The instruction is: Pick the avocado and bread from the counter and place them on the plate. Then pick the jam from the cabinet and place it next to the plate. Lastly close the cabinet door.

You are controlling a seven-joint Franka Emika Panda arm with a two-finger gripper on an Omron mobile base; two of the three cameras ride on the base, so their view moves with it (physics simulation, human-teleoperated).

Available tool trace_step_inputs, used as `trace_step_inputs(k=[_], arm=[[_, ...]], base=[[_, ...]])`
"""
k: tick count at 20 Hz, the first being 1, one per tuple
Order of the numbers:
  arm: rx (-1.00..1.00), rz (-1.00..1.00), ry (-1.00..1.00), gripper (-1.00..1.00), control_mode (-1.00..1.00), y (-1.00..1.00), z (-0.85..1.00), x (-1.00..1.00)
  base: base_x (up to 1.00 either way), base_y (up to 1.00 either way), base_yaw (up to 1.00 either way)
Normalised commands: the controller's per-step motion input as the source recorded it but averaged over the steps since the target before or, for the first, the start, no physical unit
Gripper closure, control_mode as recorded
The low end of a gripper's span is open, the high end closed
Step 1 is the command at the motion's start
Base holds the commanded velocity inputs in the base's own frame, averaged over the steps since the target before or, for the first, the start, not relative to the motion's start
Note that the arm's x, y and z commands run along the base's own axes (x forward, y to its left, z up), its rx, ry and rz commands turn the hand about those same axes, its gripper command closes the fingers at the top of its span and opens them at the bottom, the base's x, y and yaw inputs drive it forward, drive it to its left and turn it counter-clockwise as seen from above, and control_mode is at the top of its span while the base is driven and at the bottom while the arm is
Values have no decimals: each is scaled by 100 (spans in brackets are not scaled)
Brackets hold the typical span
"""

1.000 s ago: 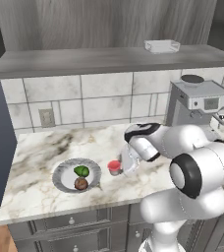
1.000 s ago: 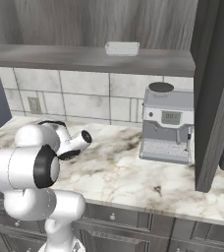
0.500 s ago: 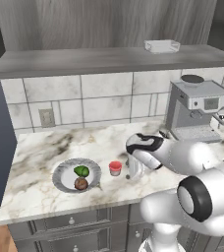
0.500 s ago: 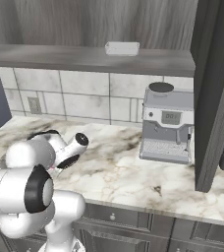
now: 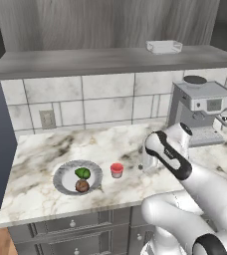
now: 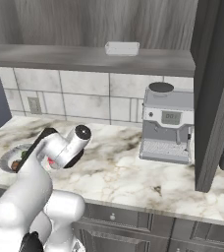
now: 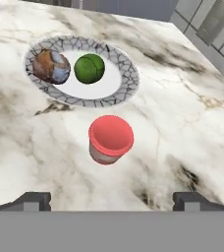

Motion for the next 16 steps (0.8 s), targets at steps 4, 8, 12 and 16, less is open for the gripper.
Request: trace_step_inputs(k=[4, 8, 12, 16], arm=[[1, -29, -1, -100, -100, 0, 57, -47], [1, -28, 0, -100, -100, 0, 50, -54], [1, -24, 0, -100, -100, 0, 48, -51], [0, -23, -3, -100, -100, 0, 54, -42]], base=[[0, 0, 0], [0, 0, 0], [0, 0, 0], [0, 0, 0]])
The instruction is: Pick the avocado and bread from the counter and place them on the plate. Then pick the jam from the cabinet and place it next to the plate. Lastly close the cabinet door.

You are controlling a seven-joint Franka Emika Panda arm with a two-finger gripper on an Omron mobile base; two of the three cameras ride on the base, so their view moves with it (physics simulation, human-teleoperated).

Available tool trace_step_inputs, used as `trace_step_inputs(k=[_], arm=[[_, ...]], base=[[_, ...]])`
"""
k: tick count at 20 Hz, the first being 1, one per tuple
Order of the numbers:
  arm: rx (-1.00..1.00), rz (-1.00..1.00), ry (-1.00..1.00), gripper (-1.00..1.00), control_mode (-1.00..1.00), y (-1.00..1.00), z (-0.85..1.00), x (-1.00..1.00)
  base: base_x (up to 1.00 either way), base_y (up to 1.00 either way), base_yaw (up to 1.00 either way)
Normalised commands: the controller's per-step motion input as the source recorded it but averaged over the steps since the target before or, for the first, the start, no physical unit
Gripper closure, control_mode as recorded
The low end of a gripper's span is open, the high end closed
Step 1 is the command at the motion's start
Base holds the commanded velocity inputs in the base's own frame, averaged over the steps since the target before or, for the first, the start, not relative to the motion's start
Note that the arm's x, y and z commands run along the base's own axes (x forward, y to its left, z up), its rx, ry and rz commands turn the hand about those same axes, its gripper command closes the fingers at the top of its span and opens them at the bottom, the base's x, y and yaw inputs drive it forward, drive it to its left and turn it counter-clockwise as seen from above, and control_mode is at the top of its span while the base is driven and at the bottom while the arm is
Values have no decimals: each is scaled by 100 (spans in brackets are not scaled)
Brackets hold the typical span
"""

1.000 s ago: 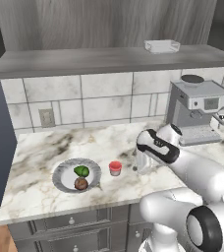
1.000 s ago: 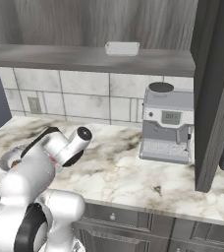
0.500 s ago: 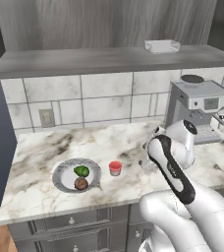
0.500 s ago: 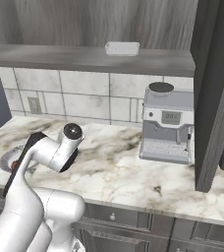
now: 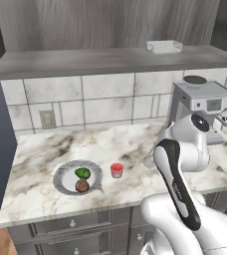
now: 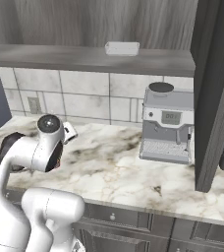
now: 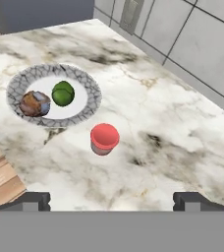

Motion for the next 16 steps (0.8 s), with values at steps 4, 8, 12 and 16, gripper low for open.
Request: trace_step_inputs(k=[4, 8, 12, 16], arm=[[0, -20, -8, -100, -100, 0, 46, -39], [0, -17, -9, -100, -100, 0, 27, -33], [0, -17, -13, -100, -100, -3, 13, -34], [0, -16, -11, -100, -100, -9, 3, -25]], base=[[0, 0, 0], [0, 0, 0], [0, 0, 0], [0, 0, 0]])
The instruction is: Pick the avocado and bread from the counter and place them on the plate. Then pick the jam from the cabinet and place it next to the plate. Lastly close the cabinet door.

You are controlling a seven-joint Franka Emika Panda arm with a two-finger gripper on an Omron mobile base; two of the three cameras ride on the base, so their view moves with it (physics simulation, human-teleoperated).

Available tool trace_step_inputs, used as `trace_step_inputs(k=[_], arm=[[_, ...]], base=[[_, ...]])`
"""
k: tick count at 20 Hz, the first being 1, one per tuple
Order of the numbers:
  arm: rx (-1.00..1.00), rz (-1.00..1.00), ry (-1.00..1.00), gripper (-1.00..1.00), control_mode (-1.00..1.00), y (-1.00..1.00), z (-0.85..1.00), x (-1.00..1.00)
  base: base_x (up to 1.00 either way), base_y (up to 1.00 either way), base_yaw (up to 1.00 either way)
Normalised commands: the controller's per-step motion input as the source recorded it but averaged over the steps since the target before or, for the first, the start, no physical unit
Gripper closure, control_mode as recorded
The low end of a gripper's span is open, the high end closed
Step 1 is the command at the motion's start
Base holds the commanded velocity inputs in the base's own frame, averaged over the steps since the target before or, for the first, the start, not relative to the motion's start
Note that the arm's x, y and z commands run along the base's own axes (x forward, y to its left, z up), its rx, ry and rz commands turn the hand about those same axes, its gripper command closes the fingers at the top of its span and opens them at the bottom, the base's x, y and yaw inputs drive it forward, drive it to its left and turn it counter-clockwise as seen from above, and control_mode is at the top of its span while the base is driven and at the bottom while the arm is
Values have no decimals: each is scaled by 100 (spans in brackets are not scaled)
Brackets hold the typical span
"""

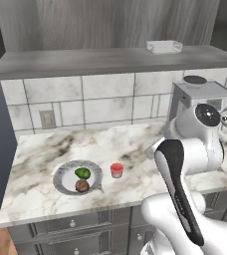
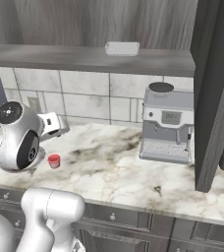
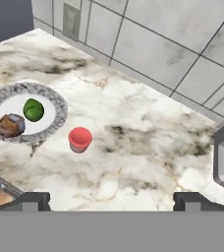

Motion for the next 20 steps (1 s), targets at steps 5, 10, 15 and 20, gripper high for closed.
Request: trace_step_inputs(k=[5, 10, 15, 20], arm=[[0, -8, -16, -100, -100, -31, 0, -19], [0, 0, -30, -100, -100, -53, -2, -24], [0, 0, -26, -100, -100, -65, -10, -29], [0, 0, -20, -100, -100, -47, -14, -25]], base=[[0, 0, 0], [0, 0, 0], [0, 0, 0], [0, 0, 0]])
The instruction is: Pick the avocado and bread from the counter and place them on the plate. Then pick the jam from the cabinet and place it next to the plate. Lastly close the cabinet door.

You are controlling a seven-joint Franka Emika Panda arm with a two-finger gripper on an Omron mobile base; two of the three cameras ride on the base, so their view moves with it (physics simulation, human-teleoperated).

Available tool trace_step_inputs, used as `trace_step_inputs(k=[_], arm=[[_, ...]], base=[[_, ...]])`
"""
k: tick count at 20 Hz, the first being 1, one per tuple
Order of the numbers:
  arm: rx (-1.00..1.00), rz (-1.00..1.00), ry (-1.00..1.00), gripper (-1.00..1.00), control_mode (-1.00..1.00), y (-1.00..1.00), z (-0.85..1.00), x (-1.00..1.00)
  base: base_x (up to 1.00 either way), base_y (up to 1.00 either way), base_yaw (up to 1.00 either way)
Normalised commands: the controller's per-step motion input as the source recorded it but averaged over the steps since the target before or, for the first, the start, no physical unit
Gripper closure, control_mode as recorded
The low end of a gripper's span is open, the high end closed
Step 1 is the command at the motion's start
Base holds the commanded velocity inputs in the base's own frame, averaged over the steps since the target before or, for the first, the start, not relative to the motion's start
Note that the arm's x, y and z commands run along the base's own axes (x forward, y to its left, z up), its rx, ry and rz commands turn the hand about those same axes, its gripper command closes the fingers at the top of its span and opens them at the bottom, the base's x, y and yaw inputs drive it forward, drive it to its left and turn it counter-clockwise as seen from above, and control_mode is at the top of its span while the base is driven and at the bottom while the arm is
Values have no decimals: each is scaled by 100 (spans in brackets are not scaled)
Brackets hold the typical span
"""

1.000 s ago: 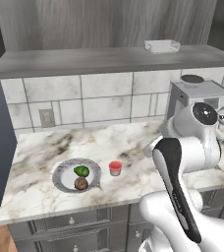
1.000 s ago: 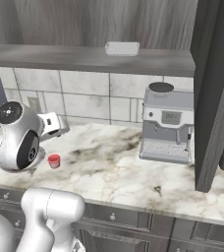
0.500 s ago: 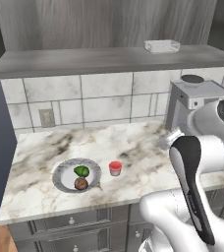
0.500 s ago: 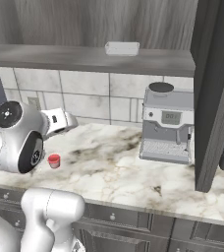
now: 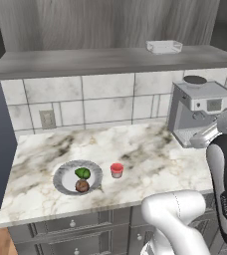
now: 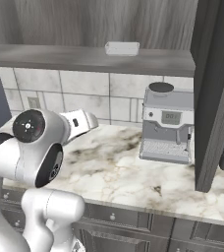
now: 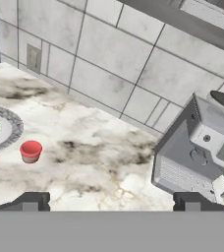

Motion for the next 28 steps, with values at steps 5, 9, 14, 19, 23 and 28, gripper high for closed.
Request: trace_step_inputs(k=[5, 9, 14, 19, 23, 28], arm=[[0, 0, -17, -100, -100, -25, -22, -16], [0, 0, -16, -100, -100, -18, -29, -6], [0, 0, -14, -100, -100, -27, -36, 0], [0, 0, -18, -100, -100, -30, -32, 0], [0, 0, -23, -100, -100, -38, -17, 0], [0, 0, -17, -100, -100, -57, 0, -4]], base=[[0, 0, 0], [0, 0, 0], [0, 0, 0], [0, 0, 0], [0, 0, 0], [0, 0, 0]])
